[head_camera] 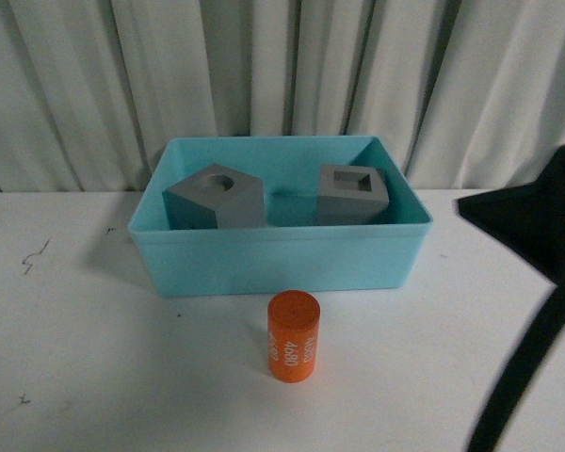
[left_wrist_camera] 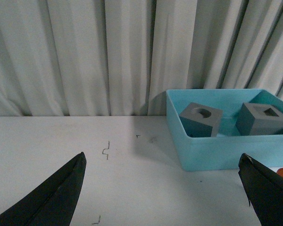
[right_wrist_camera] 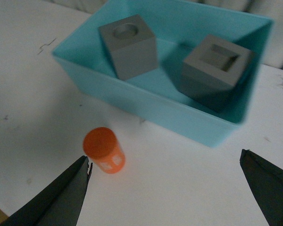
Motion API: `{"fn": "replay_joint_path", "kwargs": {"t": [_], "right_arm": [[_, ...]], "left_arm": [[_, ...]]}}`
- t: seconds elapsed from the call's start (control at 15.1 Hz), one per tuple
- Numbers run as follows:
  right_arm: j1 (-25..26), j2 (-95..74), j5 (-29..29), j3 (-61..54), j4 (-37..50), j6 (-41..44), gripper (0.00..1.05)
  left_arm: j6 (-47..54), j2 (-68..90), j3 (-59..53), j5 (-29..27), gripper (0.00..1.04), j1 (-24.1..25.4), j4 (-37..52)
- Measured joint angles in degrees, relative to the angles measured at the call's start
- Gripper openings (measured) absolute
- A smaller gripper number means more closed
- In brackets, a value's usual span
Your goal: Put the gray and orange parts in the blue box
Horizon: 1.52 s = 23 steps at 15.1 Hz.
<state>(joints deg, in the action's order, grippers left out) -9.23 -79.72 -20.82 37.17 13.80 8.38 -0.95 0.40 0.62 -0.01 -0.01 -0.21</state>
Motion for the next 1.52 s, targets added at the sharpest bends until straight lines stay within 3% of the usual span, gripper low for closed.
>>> {"fn": "replay_joint_path", "kwargs": {"t": [0.07,0.13,0.2,0.33,0.53,0.6,0.86,1.06,1.19,1.52], "right_arm": [[-15.65,-21.11,8.7,10.27,3.56,0.57,0.98],[-21.0,-32.96,13.84,17.97,2.1,0.55,0.98],[-21.9,-38.01,17.09,21.64,-0.33,-0.22,0.98],[-21.88,-38.29,17.84,21.73,-1.64,-1.4,0.9],[-21.38,-37.18,17.57,21.03,0.55,-4.15,0.55],[-21.09,-35.87,17.44,20.24,1.42,-4.63,0.49],[-18.4,-24.65,14.29,18.27,2.51,-6.93,0.48],[-14.05,-19.15,14.53,25.05,1.7,-6.86,0.48],[-12.63,-26.88,16.02,33.75,-1.84,-6.67,0.48],[-15.96,-40.06,20.11,43.78,-6.32,-8.39,0.48]], "left_arm": [[0.0,0.0,0.0,-0.02,0.98,0.0,0.02],[0.0,0.0,0.0,-0.02,0.98,0.0,0.0],[0.0,0.0,0.0,-0.02,0.98,0.0,0.0],[0.0,0.0,0.0,-0.02,0.98,0.0,0.0],[0.0,0.0,0.0,-0.02,0.98,0.0,0.0],[0.0,0.0,0.0,-0.02,0.98,0.0,0.0],[0.0,0.0,0.0,-0.02,0.98,0.0,0.02],[0.0,0.0,0.0,-0.02,0.98,0.0,0.0],[0.0,0.0,0.0,0.0,0.98,0.0,0.02],[0.0,0.0,0.0,-0.02,0.98,0.0,0.02]]}}
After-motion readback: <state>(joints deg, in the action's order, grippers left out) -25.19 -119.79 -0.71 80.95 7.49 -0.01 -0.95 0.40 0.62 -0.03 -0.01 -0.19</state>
